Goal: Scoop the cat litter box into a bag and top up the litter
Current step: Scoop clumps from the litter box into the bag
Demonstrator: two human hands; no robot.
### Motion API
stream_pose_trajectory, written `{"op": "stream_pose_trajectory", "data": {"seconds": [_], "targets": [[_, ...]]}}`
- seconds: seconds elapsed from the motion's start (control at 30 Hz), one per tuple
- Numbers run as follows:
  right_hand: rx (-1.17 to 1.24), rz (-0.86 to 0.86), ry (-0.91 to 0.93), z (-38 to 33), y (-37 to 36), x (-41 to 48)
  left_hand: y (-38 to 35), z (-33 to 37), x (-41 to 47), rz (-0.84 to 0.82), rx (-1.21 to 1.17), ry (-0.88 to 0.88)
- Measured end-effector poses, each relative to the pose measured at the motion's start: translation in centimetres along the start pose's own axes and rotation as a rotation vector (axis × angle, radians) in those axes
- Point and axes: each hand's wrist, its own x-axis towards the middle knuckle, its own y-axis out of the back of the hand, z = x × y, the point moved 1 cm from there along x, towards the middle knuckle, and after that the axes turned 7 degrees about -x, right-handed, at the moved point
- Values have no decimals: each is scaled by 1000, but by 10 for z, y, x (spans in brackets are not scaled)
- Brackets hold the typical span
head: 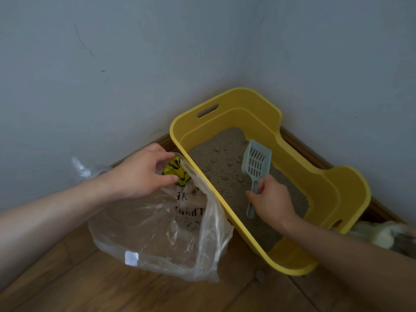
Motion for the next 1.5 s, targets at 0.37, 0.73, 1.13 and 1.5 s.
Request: {"op": "stream_pose_trajectory", "data": {"seconds": [0.37,0.73,1.13,1.5], "targets": [[87,6,42,-7,6,-4,9,46,11,-39,53,-6],[-305,-188,42,4,30,-3,23,36,24,-118,105,-92],[-706,-382,45,15,62,-19,14,26,42,-231,139,-169],[-564,-373,41,-3,9,1,8,1,58,-244,70,-178]]}}
